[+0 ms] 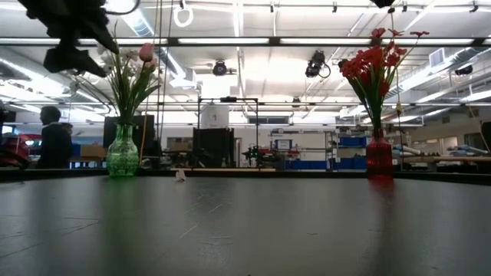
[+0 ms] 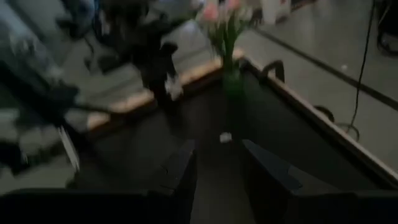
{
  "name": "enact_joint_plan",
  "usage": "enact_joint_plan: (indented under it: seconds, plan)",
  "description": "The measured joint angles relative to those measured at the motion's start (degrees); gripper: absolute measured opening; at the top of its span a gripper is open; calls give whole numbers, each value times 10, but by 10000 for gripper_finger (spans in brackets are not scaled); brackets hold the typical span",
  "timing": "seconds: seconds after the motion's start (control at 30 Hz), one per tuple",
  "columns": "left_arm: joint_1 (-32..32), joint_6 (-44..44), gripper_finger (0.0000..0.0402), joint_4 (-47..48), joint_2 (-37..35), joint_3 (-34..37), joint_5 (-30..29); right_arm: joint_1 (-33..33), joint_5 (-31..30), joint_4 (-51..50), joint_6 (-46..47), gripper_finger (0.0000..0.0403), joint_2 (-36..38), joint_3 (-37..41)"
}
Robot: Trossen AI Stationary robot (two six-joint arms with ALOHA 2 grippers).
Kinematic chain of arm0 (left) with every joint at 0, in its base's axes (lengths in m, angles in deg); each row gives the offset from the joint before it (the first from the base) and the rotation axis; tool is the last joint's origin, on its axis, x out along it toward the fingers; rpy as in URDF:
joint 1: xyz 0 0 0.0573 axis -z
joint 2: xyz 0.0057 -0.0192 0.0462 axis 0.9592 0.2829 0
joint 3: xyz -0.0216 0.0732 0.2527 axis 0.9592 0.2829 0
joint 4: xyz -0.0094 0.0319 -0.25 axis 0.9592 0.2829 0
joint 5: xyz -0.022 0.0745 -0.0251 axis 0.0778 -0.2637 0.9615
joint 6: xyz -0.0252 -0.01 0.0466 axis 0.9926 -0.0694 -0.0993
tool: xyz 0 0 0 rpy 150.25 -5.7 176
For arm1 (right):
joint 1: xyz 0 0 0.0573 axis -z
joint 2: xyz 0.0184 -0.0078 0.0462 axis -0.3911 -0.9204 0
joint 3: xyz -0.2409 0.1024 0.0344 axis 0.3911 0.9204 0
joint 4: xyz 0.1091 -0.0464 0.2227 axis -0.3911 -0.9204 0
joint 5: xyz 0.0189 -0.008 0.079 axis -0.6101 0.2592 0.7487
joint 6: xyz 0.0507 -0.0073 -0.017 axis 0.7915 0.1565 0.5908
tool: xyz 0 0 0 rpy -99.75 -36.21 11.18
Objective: Sort flowers into vase by color
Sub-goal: Return to Home Position
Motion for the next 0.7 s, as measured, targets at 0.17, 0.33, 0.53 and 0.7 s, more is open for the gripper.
enact_joint_plan:
  seconds: [0.17, 0.33, 0.53, 0.7]
  plan:
    - [60, 3, 276, -121, 43, 36, 93, -18, -7, -79, -32, 131, 8, 0]
    - [143, -62, 244, -340, 99, 48, 63, -45, -14, -111, -37, 120, 21, 1]
    - [184, -152, 164, -500, 122, 47, -36, -75, -33, -29, -34, 74, 71, 53]
    - [188, -203, 72, -458, 110, -8, -49, -82, -3, 69, -27, 9, 108, 100]
